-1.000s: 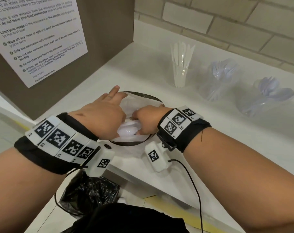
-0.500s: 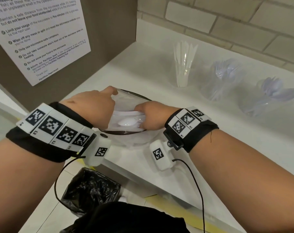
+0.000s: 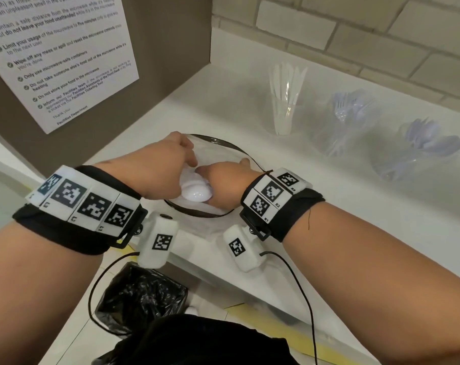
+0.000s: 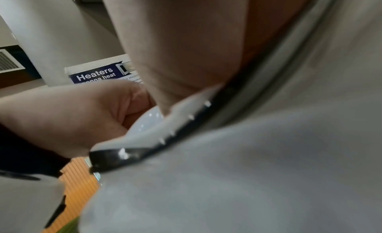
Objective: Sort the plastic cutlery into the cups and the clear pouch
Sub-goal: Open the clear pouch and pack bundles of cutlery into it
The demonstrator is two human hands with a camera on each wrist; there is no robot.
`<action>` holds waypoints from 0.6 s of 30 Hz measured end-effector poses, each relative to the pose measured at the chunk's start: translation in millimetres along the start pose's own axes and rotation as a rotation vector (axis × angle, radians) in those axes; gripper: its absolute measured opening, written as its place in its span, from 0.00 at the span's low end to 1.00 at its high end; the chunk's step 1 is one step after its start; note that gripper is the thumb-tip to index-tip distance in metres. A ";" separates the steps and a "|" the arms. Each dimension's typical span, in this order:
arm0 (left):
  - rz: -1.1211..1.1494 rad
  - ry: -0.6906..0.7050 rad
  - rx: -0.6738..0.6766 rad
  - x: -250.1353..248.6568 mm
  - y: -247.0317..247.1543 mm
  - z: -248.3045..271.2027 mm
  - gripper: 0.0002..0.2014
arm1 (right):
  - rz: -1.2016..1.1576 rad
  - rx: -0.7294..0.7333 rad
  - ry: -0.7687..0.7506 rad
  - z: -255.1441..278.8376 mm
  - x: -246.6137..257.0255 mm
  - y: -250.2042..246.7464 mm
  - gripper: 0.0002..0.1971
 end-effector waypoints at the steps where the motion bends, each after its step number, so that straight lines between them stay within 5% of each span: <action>1: 0.001 -0.010 0.005 3.0 -0.7 1.1 0.28 | -0.004 -0.010 -0.010 -0.9 -1.6 -0.2 0.22; 8: -0.176 -0.084 0.034 23.6 -6.4 -1.4 0.26 | -0.208 -0.259 0.005 -6.9 -17.9 -20.6 0.13; 14: -0.240 -0.150 0.116 28.7 2.3 -2.9 0.24 | -0.765 -0.547 0.171 -2.0 -43.5 -48.0 0.13; 17: -0.269 -0.218 0.156 22.9 0.5 -2.7 0.15 | -0.996 -0.654 0.263 -6.2 -51.2 -53.7 0.12; 18: -0.286 -0.224 0.183 19.4 2.7 -2.6 0.20 | -1.050 -0.677 0.274 -7.6 -52.2 -55.8 0.12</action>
Point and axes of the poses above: each hand's wrist, its own z-axis away from the middle knuckle, its own y-axis out of the palm, x = y × z, the point moved 8 cm from there along -z, towards the middle knuckle, and after that the axes turned 12 degrees about -x, right-handed, at the moved point
